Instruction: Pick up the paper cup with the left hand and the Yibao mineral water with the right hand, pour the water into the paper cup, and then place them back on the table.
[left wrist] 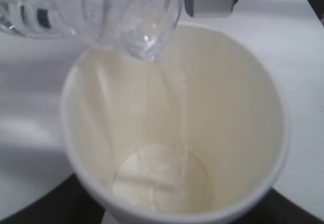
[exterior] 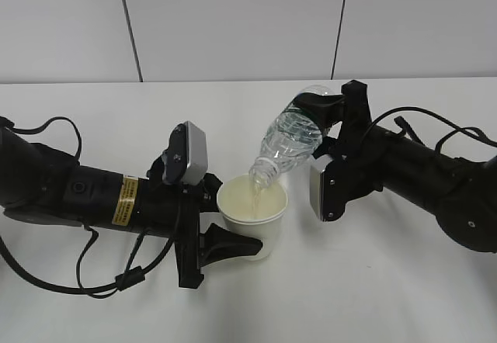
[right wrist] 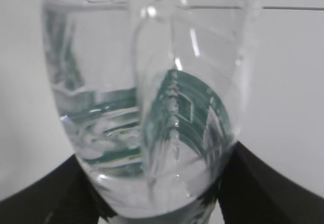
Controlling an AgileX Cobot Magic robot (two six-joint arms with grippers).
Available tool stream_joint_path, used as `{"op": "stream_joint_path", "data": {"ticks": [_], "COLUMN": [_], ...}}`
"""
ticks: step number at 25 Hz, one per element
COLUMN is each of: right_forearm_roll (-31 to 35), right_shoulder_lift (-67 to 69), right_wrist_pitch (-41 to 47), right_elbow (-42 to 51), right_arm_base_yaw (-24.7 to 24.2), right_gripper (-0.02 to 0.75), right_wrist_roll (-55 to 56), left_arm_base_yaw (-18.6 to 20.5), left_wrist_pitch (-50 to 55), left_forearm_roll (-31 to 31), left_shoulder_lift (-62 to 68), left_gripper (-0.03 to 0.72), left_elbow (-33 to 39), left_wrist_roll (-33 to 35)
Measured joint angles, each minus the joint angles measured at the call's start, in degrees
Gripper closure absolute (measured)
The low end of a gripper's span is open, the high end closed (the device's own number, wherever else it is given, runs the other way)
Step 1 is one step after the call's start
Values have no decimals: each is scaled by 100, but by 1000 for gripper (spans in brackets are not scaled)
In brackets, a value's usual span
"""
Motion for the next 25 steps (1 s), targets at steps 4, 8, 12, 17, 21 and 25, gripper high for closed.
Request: {"op": "stream_joint_path", "data": {"ticks": [4, 8, 12, 17, 21, 25], "right_forearm_roll": [0, 0, 0, 0, 0, 0], "right_shoulder_lift": [0, 0, 0, 0, 0, 0], "right_wrist_pitch": [0, 0, 0, -14, -14, -14], "right_elbow": [0, -10, -10, -10, -10, -10], "right_arm_base_yaw": [0, 0, 0, 0, 0, 0], "right_gripper": [294, 294, 294, 294, 294, 294], "right_wrist_roll": [-71, -84, -84, -84, -93, -93], "left_arm_base_yaw": [0, 0, 0, 0, 0, 0], "left_wrist_pitch": [0, 5, 17, 17, 17, 21], "left_forearm_roll": [0, 0, 0, 6, 67, 71], "left_shoulder_lift": [0, 0, 0, 0, 0, 0], "left_gripper": [254, 254, 254, 254, 254, 254], "left_elbow": [0, 0, 0, 0, 0, 0], "left_wrist_roll": [0, -4, -4, -11, -69, -97]}}
